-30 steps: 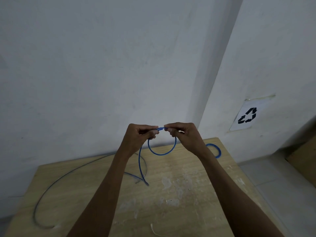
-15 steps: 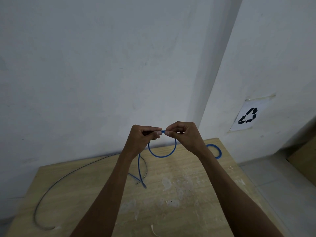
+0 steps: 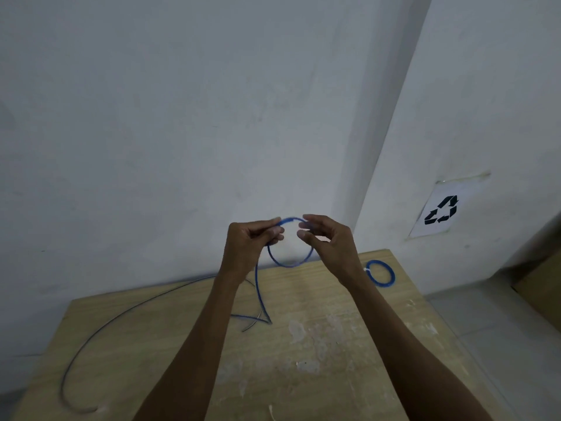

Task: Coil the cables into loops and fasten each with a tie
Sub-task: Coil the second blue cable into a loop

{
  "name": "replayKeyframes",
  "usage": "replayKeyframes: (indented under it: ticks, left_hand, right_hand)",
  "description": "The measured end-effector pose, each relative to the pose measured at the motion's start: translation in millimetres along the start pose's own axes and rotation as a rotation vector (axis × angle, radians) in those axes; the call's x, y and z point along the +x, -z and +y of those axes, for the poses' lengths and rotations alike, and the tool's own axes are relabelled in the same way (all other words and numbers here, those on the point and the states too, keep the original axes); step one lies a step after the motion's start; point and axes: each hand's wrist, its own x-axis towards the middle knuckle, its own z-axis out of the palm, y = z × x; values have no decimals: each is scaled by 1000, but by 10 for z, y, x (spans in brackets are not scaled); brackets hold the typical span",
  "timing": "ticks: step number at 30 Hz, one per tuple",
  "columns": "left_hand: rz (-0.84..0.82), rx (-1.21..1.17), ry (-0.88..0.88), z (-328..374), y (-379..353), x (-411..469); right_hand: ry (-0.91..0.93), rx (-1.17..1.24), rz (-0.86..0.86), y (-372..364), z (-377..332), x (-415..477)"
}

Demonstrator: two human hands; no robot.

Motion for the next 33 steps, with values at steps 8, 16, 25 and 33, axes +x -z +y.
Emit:
replayKeyframes:
  ticks: [8,16,25,33]
  left_hand:
    - [318,-304,-98,274,-94,200]
    - [260,-308,-200,500,-274,111]
    - [182,-83,-15,437,161,31]
    - [68,-17,38,362,149,2]
  right_hand:
    - [-762,295,-110,-268,7,-389]
    - [-1011,1161,7,-486,-127,-183]
    - [-441,442,-37,-62,-295,-12]
    - [-205,348,-48,47,-326,-22]
